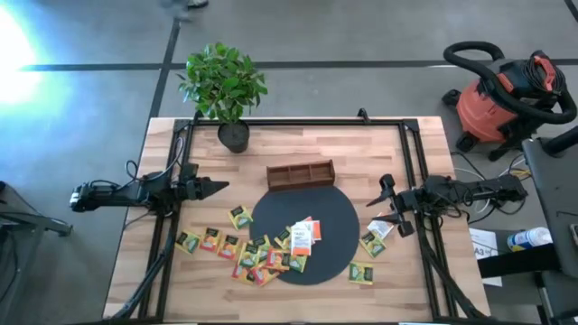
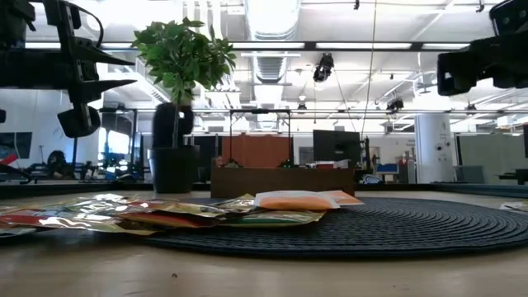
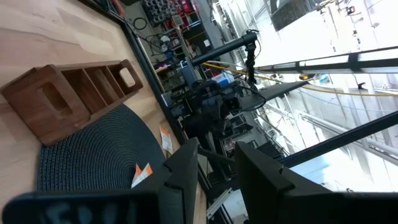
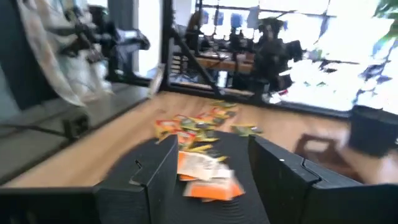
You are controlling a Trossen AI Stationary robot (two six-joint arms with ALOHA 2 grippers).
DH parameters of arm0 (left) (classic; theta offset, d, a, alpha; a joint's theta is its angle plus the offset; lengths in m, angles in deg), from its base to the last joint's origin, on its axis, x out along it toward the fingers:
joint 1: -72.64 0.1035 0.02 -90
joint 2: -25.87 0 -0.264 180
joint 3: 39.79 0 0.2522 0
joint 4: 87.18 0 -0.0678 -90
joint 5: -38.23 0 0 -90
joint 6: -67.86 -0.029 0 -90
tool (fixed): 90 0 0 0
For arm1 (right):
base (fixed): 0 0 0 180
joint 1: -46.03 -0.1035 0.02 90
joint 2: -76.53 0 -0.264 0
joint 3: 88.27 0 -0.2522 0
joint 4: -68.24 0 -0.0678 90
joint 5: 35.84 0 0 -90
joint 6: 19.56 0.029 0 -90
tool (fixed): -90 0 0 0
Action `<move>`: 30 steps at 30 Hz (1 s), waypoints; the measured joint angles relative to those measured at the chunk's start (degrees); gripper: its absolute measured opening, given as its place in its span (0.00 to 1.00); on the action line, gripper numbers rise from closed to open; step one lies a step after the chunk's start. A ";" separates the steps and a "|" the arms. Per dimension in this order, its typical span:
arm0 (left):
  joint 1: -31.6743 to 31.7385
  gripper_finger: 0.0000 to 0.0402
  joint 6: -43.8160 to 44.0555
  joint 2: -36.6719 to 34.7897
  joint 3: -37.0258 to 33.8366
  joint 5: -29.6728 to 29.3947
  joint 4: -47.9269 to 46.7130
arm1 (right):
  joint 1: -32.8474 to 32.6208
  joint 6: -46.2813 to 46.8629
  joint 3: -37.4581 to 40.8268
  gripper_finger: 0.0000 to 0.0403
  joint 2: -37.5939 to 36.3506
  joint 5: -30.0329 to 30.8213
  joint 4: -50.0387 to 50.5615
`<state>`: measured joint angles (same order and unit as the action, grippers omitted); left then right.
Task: Pick & Place Tea
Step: Put the white tea bag into the right slot of the wooden organizer
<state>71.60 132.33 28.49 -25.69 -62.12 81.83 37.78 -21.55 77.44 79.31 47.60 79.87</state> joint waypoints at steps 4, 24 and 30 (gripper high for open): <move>-0.01 0.21 0.00 0.00 0.01 0.00 0.00 | 0.01 29.40 -0.01 0.46 0.00 4.92 -0.37; 0.00 0.21 0.00 0.01 0.02 -0.02 0.01 | 0.16 69.33 -0.01 0.46 3.56 15.66 -7.68; -0.02 0.21 0.00 0.01 0.00 0.00 -0.01 | -1.51 80.97 -4.48 0.46 12.48 13.45 4.88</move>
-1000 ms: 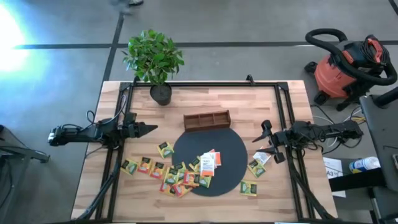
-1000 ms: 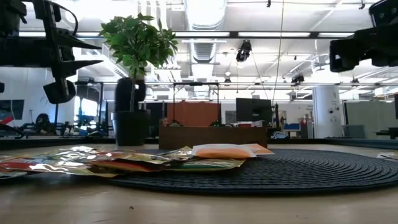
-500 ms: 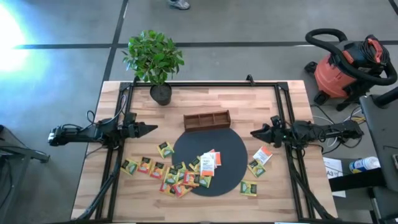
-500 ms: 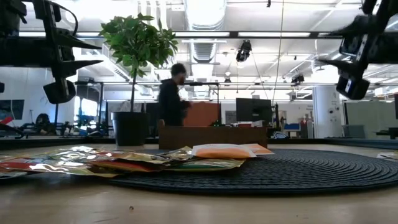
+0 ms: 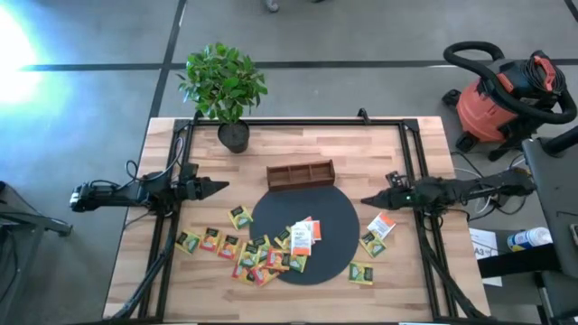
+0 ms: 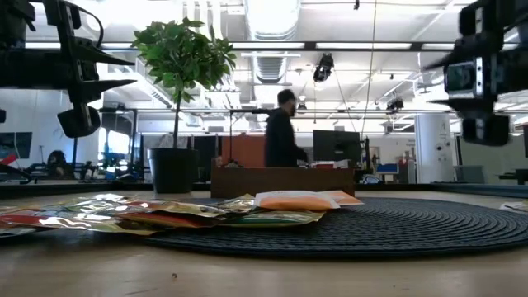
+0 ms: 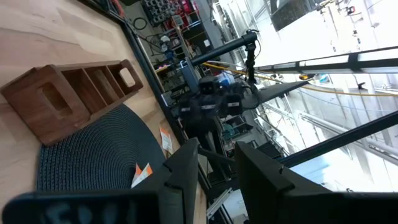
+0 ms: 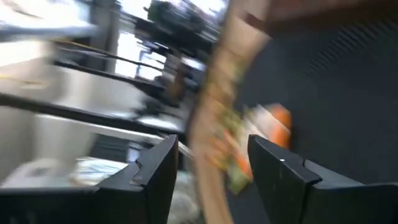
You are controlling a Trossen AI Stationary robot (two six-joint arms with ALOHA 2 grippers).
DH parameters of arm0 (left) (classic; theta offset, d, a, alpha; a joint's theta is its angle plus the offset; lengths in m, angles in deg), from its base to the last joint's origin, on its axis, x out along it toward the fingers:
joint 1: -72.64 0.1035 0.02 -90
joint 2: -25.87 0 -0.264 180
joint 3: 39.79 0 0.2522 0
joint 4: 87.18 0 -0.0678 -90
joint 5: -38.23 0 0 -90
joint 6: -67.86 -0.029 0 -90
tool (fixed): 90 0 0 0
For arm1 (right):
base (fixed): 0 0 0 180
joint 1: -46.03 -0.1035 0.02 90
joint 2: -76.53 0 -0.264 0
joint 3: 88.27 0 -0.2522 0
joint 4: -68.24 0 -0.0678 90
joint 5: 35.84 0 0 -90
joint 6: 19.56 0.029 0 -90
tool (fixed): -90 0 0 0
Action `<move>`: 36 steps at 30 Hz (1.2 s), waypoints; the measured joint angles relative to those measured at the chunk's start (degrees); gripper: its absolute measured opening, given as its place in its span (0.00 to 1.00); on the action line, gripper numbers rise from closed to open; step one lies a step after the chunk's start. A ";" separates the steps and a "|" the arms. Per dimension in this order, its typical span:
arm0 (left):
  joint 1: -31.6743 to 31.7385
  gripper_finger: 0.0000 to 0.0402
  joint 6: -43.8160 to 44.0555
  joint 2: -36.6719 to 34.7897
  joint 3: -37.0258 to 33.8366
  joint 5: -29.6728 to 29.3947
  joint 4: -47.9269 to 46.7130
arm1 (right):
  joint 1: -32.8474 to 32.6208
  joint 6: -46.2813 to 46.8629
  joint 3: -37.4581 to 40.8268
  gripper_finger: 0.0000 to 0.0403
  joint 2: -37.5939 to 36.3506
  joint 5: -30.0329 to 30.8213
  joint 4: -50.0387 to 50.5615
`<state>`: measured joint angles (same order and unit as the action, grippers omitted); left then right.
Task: Pick & Place Tea
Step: Put the white tea bag into the right slot of the wooden organizer
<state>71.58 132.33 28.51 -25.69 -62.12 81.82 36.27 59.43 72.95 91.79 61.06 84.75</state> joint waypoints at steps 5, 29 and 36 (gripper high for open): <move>0.02 0.21 0.00 -0.01 0.00 -0.01 0.00 | -2.71 11.53 -13.23 0.46 12.09 1.97 23.51; 0.01 0.21 0.00 0.00 0.01 0.00 0.00 | -23.28 55.41 -35.42 0.46 58.01 -3.76 51.54; 0.02 0.21 0.00 -0.02 0.00 0.00 0.00 | -23.25 54.67 -31.23 0.46 52.99 -1.05 54.47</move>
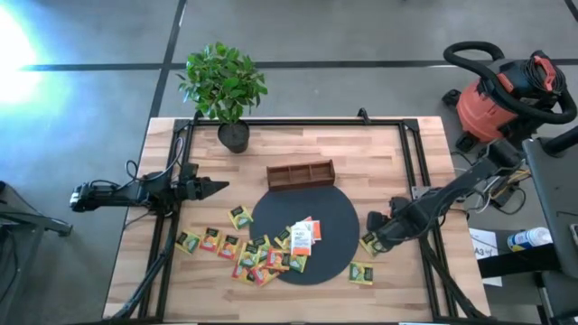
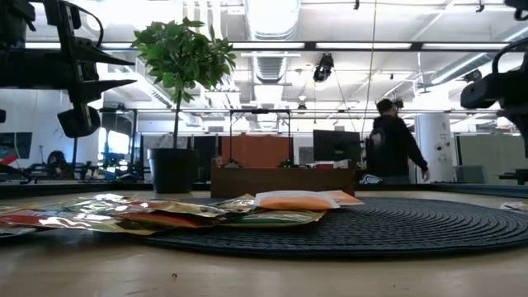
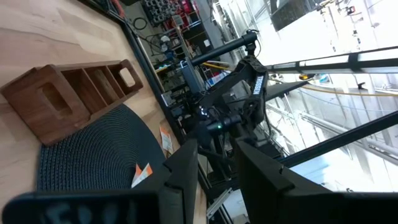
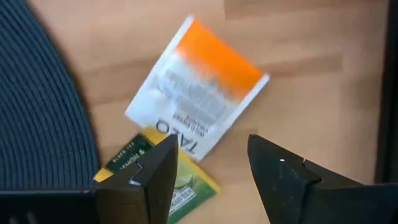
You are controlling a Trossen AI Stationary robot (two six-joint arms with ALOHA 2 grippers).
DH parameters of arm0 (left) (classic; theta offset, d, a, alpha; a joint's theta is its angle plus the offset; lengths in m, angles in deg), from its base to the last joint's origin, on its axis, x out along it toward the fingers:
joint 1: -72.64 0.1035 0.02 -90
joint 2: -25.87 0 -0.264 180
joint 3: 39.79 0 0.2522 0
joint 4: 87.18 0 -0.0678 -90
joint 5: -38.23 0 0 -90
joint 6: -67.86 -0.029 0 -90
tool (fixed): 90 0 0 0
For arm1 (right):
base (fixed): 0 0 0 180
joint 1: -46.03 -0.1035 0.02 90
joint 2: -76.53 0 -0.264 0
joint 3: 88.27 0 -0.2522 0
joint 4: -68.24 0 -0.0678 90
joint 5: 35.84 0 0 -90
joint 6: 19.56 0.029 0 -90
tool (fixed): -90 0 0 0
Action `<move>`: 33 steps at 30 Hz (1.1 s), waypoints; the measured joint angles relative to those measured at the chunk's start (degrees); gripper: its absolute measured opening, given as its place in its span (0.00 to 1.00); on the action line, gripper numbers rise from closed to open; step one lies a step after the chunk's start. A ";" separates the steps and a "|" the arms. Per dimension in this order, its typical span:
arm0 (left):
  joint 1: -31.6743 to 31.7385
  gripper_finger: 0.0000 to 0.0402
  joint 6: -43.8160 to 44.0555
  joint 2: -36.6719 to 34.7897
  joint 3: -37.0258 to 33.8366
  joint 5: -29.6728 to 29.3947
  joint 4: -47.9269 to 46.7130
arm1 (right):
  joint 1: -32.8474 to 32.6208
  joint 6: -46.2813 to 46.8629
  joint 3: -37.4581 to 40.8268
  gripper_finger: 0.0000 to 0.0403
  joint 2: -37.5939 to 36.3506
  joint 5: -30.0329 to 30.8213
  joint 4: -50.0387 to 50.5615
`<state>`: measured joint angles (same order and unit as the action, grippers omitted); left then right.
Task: Pick & Place Tea
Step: Put the white tea bag into the right slot of the wooden organizer
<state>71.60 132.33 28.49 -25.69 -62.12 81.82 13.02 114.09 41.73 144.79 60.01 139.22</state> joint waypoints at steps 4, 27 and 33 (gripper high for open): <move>-0.01 0.21 0.00 0.01 0.01 0.00 -0.01 | 0.88 0.51 6.19 0.46 -6.57 1.08 -1.80; 0.00 0.21 0.00 0.02 0.00 0.00 -0.02 | 5.65 -0.12 17.02 0.46 -13.98 5.65 -13.56; -0.02 0.21 0.00 0.02 0.00 0.00 -0.02 | 5.64 -0.12 17.00 0.46 -13.77 5.87 -13.56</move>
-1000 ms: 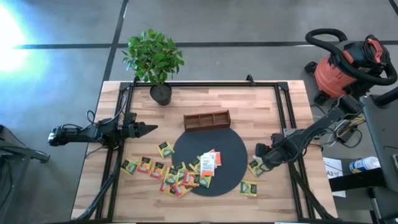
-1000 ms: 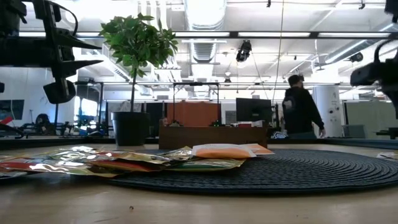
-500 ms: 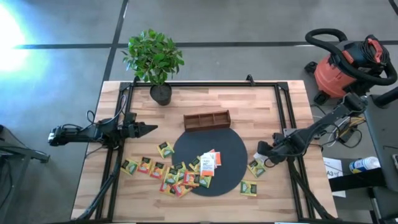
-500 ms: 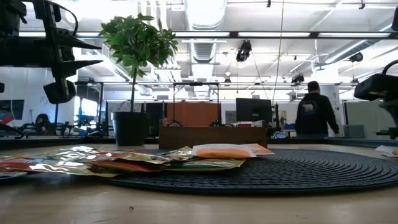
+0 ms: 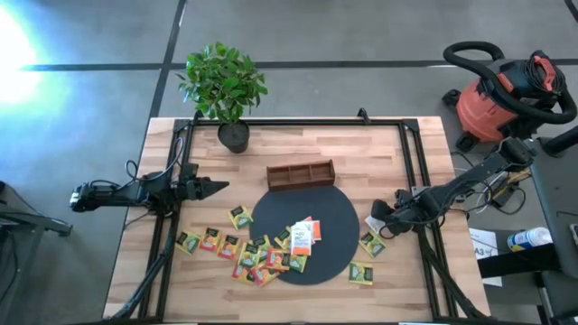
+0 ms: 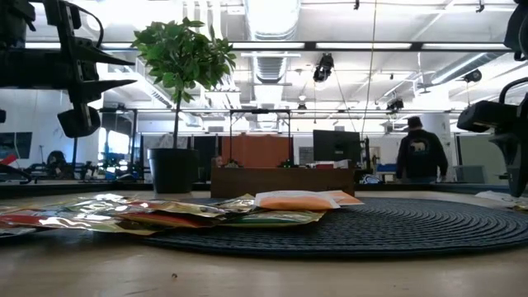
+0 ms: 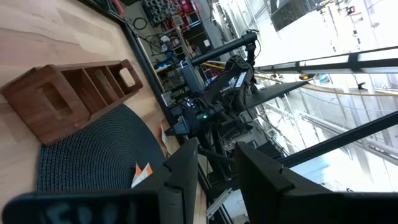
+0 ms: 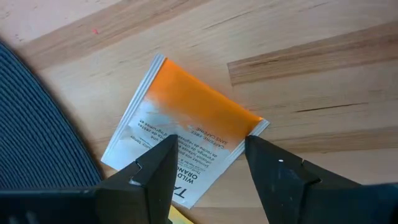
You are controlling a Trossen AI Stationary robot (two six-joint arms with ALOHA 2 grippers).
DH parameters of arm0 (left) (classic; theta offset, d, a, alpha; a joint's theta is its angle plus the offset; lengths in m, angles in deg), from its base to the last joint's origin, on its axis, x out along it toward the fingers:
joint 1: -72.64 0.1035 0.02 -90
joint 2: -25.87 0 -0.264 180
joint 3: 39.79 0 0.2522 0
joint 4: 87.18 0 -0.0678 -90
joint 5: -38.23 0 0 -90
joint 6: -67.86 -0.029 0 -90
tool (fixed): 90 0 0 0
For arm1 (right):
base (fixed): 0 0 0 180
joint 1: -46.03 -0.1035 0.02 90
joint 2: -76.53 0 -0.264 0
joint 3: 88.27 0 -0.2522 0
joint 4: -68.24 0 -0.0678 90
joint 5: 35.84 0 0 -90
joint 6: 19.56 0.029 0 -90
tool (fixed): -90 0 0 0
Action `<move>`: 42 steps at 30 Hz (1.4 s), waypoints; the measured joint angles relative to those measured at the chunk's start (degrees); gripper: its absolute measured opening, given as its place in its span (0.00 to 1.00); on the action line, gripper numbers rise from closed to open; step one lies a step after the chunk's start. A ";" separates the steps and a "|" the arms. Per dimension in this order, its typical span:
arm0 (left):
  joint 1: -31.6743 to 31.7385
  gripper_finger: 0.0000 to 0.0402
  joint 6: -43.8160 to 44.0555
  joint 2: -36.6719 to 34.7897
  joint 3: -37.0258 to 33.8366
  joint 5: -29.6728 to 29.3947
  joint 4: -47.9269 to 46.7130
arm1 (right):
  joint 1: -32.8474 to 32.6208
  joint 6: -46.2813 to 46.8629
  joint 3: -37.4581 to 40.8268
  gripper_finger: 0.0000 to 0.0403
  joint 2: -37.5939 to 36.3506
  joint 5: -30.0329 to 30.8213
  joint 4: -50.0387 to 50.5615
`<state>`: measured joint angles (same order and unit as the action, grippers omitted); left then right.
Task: Pick & Place Tea
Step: Put the white tea bag into the right slot of the wooden organizer
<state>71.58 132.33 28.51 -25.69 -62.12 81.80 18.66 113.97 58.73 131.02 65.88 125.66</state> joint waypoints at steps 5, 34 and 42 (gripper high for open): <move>0.01 0.21 0.00 0.00 0.00 -0.01 0.02 | 0.00 -0.02 0.02 0.46 -0.02 -0.02 0.02; 1.95 0.21 -14.99 38.23 28.06 -3.67 13.38 | 0.07 -3.45 -1.62 0.46 0.10 4.61 -0.63; 5.50 0.21 -35.81 63.54 48.42 8.55 9.34 | 0.04 -2.96 -4.92 0.46 1.22 1.35 2.30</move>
<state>77.08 96.52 92.05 22.73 -53.57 91.14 18.70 111.01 53.81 132.24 67.23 127.96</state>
